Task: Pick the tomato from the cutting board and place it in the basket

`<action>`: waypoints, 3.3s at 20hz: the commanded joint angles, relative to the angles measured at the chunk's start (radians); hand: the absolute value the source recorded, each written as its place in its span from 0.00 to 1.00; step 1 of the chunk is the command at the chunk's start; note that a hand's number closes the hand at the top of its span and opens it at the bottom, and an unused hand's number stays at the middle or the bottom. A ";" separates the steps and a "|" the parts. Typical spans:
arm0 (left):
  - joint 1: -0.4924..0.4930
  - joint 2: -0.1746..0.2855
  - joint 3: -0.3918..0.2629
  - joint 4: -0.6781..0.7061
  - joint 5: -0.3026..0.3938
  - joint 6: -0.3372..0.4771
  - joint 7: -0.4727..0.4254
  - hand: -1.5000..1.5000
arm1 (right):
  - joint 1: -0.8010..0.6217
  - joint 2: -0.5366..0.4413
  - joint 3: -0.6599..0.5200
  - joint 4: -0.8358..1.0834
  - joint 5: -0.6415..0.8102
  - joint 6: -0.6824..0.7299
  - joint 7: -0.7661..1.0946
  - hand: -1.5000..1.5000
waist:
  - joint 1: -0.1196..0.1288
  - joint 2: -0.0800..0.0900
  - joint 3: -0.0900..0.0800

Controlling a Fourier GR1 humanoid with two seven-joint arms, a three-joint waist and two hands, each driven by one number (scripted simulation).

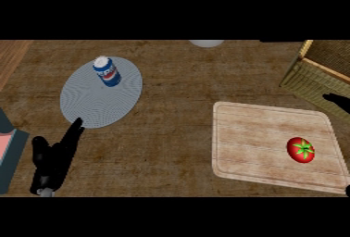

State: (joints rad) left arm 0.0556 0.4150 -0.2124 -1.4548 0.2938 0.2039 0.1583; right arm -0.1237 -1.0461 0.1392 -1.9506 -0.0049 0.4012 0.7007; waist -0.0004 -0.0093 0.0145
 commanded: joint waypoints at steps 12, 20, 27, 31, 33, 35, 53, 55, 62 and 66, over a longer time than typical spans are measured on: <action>0.087 -0.041 -0.024 0.064 -0.035 -0.022 0.028 0.50 | 0.074 0.145 0.059 0.117 0.243 -0.077 -0.165 0.00 | 0.002 0.010 -0.014; 0.041 -0.040 0.022 0.116 -0.016 -0.069 0.021 0.50 | -0.013 0.207 0.084 0.204 0.291 -0.051 -0.166 0.00 | 0.012 0.015 -0.015; 0.082 -0.027 0.019 0.003 -0.018 -0.066 0.096 0.50 | -0.002 0.252 0.138 0.269 0.351 -0.008 -0.132 0.00 | 0.014 0.011 -0.014; 0.090 -0.054 0.029 0.038 -0.045 -0.046 0.052 0.50 | -0.003 0.287 0.150 0.320 0.394 -0.024 -0.162 0.00 | 0.011 0.012 -0.015; 0.048 -0.068 0.021 0.086 -0.047 -0.059 0.067 0.50 | -0.010 0.266 0.114 0.273 0.364 0.001 -0.164 0.00 | -0.003 0.011 -0.015; 0.058 -0.057 0.032 0.056 -0.046 -0.066 0.071 0.50 | -0.020 0.310 0.143 0.382 0.435 -0.059 -0.246 0.00 | 0.010 0.013 -0.014; 0.058 -0.088 0.053 0.079 -0.075 -0.083 0.064 0.50 | 0.003 0.330 0.219 0.407 0.662 -0.140 -0.365 1.00 | 0.003 0.012 -0.015; 0.116 -0.074 0.052 0.048 -0.084 -0.086 0.050 0.50 | -0.015 0.310 0.158 0.455 0.621 -0.138 -0.421 1.00 | 0.010 0.012 -0.014; 0.044 -0.072 0.035 0.016 -0.089 -0.105 0.084 0.50 | -0.327 0.654 0.129 0.544 0.675 -0.110 0.230 1.00 | 0.081 0.026 -0.020; 0.029 -0.072 0.029 0.018 -0.091 -0.115 0.110 0.50 | -0.558 0.753 0.140 0.605 0.776 -0.110 0.455 1.00 | 0.080 0.020 -0.018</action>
State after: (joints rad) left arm 0.0491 0.3478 -0.1566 -1.4863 0.1907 0.1115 0.2021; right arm -0.5109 -0.4042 0.2833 -1.4018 0.7050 0.3021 0.9307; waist 0.0665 0.0021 0.0082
